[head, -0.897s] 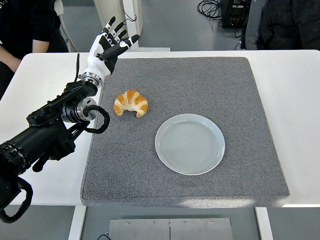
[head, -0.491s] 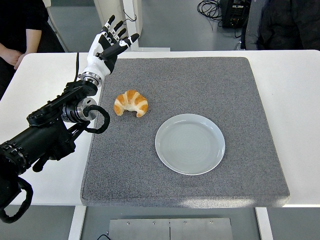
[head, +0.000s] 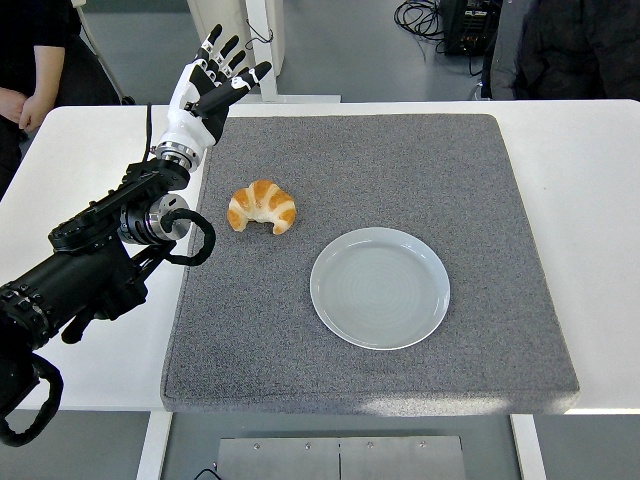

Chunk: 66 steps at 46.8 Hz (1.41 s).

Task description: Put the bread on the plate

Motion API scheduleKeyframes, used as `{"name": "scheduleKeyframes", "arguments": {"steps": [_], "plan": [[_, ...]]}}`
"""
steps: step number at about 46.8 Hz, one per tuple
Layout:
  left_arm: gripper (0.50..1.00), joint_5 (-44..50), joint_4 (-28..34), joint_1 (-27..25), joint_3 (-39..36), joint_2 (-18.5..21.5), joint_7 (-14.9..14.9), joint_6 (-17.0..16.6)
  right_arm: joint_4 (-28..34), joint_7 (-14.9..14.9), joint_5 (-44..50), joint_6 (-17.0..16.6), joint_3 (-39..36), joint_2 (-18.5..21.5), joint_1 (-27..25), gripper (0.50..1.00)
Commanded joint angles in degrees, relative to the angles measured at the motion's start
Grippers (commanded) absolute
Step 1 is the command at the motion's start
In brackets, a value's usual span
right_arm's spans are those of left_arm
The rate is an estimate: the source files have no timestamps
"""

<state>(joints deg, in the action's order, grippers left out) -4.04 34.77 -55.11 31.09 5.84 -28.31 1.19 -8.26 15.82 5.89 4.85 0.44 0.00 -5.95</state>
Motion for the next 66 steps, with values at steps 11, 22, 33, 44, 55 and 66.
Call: {"name": "scheduleKeyframes", "arguments": {"steps": [11,22,33,44,55,66], "plan": [[0.974,0.3,-0.2,-0.2,-0.1,0.1,0.1,0.0,0.0,0.0,0.0,0.0,0.0,0.0,0.1,1.000],[0.974,0.4,-0.2,-0.2,0.2,0.1,0.0,0.0,-0.1,0.0,0.0,0.0,0.0,0.0,0.0,1.000],[0.974,0.8,-0.3,-0.1,1.6,0.3,-0.3,0.0,-0.1,0.0,0.0,0.0,-0.1,0.0,0.0,1.000],[0.972,0.2,-0.1,-0.2,2.1,0.8,-0.1,-0.1,-0.1,0.0,0.0,0.0,0.0,0.0,0.1,1.000],[0.968,0.4,2.8,-3.0,1.6,2.4,3.4,-3.6,-0.1,0.0,0.0,0.0,0.0,0.0,0.1,1.000],[0.958,-0.1,20.2,-5.7,-3.0,11.2,12.5,-13.2,-0.1,0.0,0.0,0.0,0.1,0.0,0.1,1.000]]}}
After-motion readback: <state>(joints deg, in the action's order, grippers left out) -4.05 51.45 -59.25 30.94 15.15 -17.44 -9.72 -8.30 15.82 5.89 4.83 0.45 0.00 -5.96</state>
